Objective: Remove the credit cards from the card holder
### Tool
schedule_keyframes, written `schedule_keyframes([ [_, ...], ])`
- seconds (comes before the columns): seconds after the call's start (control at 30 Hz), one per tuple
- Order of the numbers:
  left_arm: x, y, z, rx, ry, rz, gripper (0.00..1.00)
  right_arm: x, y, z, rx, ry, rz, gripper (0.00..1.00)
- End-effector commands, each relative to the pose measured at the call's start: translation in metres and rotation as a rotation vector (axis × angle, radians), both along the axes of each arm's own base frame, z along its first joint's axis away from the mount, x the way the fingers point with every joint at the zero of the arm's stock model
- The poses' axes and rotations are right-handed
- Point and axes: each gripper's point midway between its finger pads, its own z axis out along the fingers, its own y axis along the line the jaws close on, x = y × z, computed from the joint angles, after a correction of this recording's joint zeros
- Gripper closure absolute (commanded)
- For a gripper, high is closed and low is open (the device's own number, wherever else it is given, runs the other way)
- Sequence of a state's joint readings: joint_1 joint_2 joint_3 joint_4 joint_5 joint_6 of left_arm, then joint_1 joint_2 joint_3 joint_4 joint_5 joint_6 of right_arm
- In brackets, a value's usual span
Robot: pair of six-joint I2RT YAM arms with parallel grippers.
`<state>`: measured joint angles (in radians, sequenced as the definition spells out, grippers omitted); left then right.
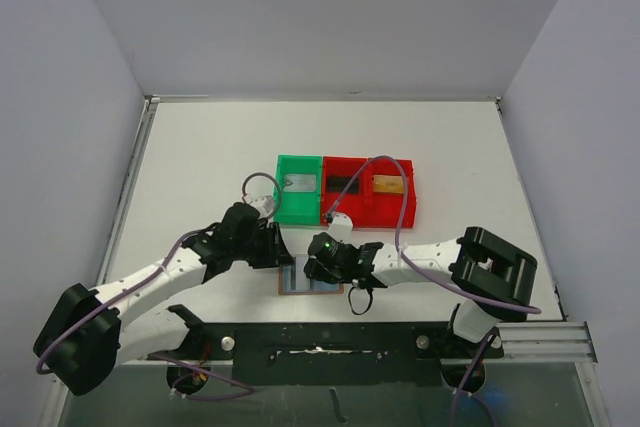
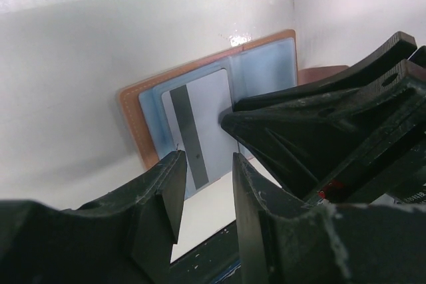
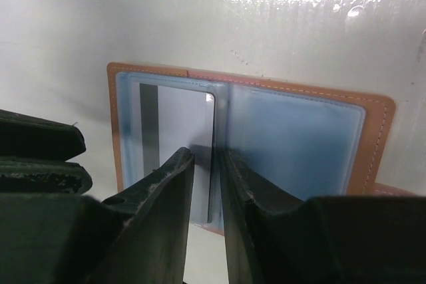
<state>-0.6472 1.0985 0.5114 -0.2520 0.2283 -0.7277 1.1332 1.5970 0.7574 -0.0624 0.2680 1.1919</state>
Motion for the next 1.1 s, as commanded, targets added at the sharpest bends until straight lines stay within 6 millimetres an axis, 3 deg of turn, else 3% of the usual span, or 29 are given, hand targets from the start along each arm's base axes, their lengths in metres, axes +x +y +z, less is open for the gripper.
schedule_keyframes([
  [0.0, -0.002, -0.019, 0.003, -0.062, -0.005, -0.052, 0.67, 0.001, 0.006, -0.001, 0.018, 0.009, -0.020, 0.75],
  [0.17, -0.012, -0.022, -0.015, -0.030, 0.045, -0.084, 0.69, 0.000, 0.004, -0.005, 0.022, 0.020, -0.028, 0.77],
  [0.43, -0.023, -0.020, -0.040, 0.058, 0.092, -0.116, 0.80, 0.000, 0.004, -0.004, 0.118, 0.036, -0.022, 0.80],
  [0.9, -0.020, -0.011, -0.049, 0.147, 0.086, -0.104, 0.83, 0.001, 0.005, 0.000, 0.236, 0.048, -0.001, 1.00],
  [1.07, -0.016, -0.005, -0.050, 0.189, 0.076, -0.090, 0.83, 0.001, 0.001, 0.006, 0.307, 0.045, 0.004, 1.00],
])
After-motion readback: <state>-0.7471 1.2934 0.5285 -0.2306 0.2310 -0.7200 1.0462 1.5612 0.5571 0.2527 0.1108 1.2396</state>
